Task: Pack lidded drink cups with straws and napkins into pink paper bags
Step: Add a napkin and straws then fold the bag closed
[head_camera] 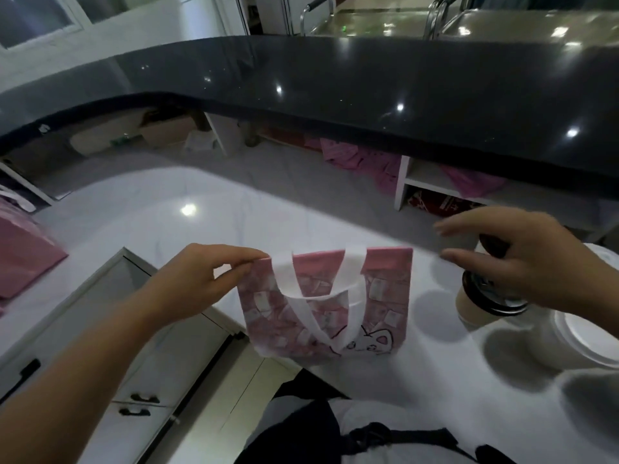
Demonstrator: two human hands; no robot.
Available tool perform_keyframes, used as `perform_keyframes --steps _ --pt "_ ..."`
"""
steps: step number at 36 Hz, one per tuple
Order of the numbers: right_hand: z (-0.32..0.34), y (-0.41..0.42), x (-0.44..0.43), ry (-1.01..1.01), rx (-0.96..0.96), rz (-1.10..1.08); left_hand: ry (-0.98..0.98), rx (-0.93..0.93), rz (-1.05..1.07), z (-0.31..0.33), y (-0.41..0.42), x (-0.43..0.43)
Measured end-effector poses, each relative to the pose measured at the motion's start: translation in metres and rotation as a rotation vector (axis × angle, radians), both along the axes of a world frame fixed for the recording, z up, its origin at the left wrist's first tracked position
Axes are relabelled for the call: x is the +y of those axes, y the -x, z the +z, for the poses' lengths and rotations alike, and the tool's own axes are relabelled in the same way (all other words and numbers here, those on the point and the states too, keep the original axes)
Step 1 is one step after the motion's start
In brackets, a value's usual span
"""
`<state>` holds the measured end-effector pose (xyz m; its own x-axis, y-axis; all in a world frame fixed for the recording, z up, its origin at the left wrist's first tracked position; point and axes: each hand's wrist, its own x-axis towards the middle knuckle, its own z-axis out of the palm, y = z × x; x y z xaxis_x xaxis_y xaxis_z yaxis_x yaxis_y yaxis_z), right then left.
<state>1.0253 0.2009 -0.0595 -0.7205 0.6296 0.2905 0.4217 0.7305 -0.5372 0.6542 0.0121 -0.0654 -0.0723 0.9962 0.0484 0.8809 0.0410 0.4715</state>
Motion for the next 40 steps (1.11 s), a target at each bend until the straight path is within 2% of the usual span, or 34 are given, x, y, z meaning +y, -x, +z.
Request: perform_keyframes --steps 6,10,12,17,20,24,28,32,36,40 --pt "0.015 0.044 -0.009 0.015 -0.304 0.17 0.139 0.064 0.043 0.008 -0.022 0.016" --pt "0.011 0.087 -0.014 -0.041 -0.397 0.199 0.199 0.148 0.191 0.011 -0.048 0.033" --pt "0.005 0.103 -0.011 -0.034 -0.433 0.2 0.197 0.129 0.249 0.011 -0.055 0.039" --pt "-0.005 0.121 -0.009 0.03 -0.426 0.18 0.174 -0.053 0.303 0.007 -0.046 0.041" --pt "-0.005 0.121 -0.01 0.08 -0.416 0.189 0.199 -0.122 0.203 0.008 -0.038 0.038" --pt "-0.006 0.123 -0.011 0.118 -0.424 0.208 0.135 -0.042 0.109 0.006 -0.04 0.039" --pt "-0.013 0.125 -0.013 -0.057 -0.458 0.197 0.084 0.127 0.043 -0.002 -0.042 0.042" --pt "-0.019 0.116 -0.013 -0.118 -0.397 0.219 0.111 0.079 0.002 0.002 -0.037 0.038" --pt "-0.022 0.099 -0.002 0.054 -0.389 0.244 0.266 -0.082 -0.02 0.007 -0.018 0.025" --pt "-0.025 0.073 0.015 0.089 -0.415 0.25 0.259 -0.012 -0.005 0.0 0.008 0.008"
